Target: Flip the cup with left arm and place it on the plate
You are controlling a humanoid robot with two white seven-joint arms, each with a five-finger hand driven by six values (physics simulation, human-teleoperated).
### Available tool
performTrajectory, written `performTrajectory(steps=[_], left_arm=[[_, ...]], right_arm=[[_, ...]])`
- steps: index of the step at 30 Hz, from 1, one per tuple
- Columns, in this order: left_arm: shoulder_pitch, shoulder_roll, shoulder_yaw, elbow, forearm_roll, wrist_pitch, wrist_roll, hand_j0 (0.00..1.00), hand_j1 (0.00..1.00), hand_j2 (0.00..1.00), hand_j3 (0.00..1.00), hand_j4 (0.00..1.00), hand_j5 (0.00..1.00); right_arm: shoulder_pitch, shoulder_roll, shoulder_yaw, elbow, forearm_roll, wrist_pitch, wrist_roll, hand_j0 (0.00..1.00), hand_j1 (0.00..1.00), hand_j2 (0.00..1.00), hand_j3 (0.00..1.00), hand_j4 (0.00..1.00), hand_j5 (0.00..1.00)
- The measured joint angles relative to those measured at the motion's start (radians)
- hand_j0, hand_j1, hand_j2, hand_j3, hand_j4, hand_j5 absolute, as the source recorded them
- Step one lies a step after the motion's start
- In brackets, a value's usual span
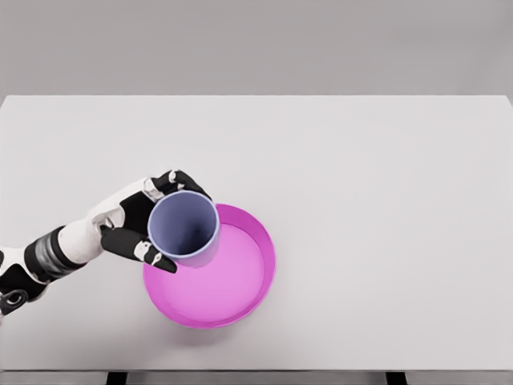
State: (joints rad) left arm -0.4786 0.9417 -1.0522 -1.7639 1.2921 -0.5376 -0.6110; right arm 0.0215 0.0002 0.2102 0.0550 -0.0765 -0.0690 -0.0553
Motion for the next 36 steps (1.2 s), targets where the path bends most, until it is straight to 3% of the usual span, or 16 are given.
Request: performTrajectory(steps=[12, 36], left_arm=[[-0.003, -0.073, 0.002, 0.049, 0.009, 0.129, 0.000, 0.45, 0.45, 0.45, 0.45, 0.45, 0.45], [0.020, -0.150, -0.002, 0.180, 0.000, 0.144, 0.000, 0.45, 0.45, 0.45, 0.45, 0.45, 0.45]], right_arm=[[0.000, 0.000, 0.000, 0.000, 0.000, 0.000, 0.000, 1.00, 1.00, 1.00, 1.00, 1.00, 1.00], [0.000, 0.000, 0.000, 0.000, 0.000, 0.000, 0.000, 1.00, 1.00, 1.00, 1.00, 1.00, 1.00]])
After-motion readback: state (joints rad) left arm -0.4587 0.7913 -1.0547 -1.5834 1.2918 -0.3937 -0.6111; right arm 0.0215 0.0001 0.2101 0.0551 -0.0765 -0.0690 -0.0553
